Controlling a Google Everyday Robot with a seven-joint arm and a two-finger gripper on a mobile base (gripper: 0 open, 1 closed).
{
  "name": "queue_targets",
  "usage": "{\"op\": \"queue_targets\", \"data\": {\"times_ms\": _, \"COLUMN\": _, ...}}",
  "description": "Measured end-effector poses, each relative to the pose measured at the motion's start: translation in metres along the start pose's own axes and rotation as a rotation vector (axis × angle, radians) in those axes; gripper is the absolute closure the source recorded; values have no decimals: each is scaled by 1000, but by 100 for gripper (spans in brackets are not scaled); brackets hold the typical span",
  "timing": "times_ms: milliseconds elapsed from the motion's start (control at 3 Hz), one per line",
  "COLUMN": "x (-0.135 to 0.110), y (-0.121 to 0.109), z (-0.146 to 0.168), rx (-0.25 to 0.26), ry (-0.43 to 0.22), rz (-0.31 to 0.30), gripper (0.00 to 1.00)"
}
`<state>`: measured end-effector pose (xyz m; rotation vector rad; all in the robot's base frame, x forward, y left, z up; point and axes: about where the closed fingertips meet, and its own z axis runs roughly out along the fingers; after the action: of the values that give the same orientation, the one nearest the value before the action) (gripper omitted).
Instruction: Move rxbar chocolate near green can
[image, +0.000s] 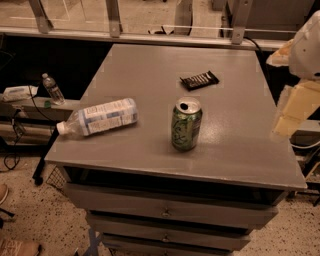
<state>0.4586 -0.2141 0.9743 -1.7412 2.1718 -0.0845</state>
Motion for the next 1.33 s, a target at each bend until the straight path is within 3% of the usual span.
{"op": "queue_targets", "data": {"times_ms": 667, "x": -25, "y": -103, "z": 64, "rx": 8, "ry": -158, "rz": -117, "gripper": 0}}
{"op": "queue_targets", "data": {"times_ms": 1000, "x": -46, "y": -154, "z": 117, "rx": -42, "ry": -263, "rz": -104, "gripper": 0}}
{"op": "queue_targets", "data": {"times_ms": 1333, "x": -57, "y": -178, "z": 148, "rx": -88, "ry": -336, "rz": -58, "gripper": 0}}
